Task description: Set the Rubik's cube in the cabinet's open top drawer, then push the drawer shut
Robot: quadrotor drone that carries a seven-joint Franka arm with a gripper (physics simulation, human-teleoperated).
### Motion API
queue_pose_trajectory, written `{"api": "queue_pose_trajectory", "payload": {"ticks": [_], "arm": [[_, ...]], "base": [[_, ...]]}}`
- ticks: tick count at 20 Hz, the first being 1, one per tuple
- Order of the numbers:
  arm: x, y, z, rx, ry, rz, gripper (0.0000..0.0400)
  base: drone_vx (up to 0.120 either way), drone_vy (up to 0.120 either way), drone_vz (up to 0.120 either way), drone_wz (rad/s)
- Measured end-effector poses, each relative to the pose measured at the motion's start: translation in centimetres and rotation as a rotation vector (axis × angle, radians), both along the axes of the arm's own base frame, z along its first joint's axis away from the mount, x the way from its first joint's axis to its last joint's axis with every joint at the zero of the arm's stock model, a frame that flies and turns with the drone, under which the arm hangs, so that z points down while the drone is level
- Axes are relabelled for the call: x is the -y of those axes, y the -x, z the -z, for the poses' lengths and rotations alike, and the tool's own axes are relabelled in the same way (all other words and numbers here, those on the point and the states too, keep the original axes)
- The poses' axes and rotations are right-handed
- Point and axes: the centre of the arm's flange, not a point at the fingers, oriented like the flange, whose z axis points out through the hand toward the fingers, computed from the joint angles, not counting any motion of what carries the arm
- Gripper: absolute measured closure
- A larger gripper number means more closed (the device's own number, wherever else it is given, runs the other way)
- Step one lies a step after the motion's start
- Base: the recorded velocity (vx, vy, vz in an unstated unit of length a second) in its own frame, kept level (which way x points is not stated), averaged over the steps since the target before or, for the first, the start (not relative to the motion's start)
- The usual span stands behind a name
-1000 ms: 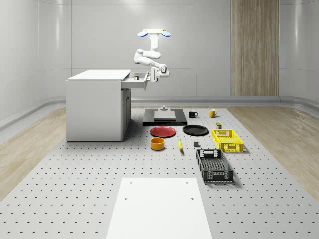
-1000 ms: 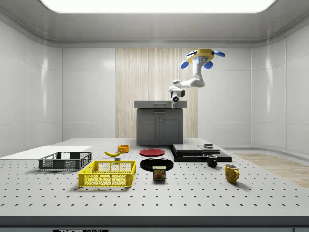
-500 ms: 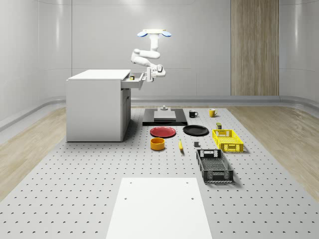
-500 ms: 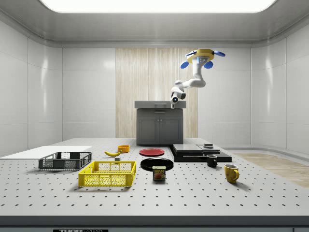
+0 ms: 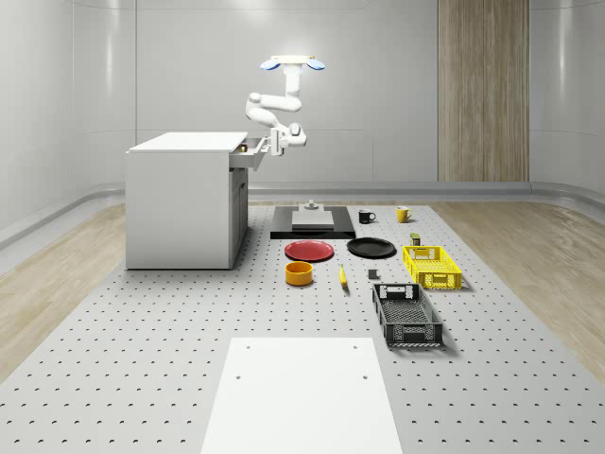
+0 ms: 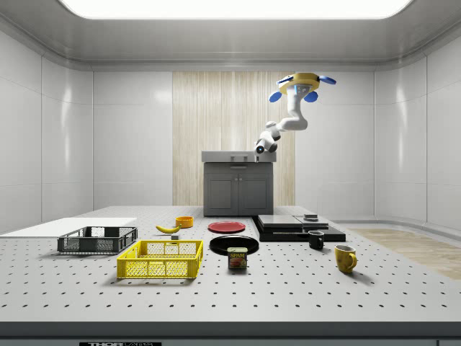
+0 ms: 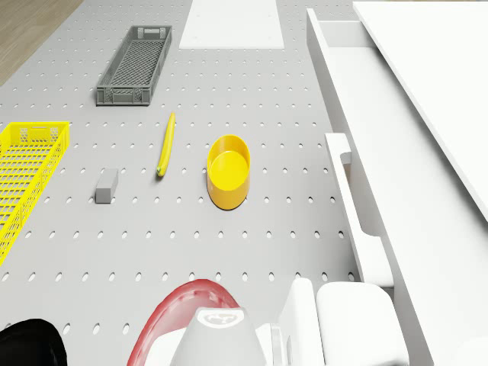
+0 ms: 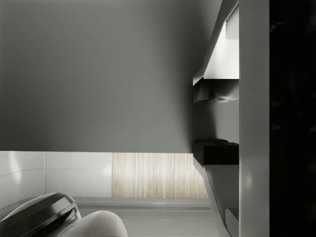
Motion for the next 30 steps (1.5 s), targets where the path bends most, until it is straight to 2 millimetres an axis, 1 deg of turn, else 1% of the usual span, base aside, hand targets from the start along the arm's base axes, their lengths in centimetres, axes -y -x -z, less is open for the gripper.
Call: {"api": "queue_pose_trajectory", "payload": {"ticks": [6, 11, 14, 19, 26, 30], "arm": [[-3.0, -0.1, -0.3, -0.016, 0.0, -0.001, 0.0295], [-4.4, -1.0, -0.9, -0.012, 0.0, -0.002, 0.0295], [-5.0, -1.7, -1.3, -0.011, 0.0, -0.002, 0.0295], [-5.7, -2.5, -1.7, -0.009, -0.001, -0.002, 0.0295], [-6.3, -3.0, -1.9, -0.009, -0.001, -0.003, 0.0295], [-6.4, -3.1, -1.9, -0.009, -0.001, -0.003, 0.0295]], "base": [[0.0, 0.0, 0.0, 0.0], [0.0, 0.0, 0.0, 0.0], [0.0, 0.013, 0.0, 0.0], [0.0, 0.12, 0.0, 0.0], [0.0, 0.114, 0.0, 0.0], [0.0, 0.0, 0.0, 0.0]]}}
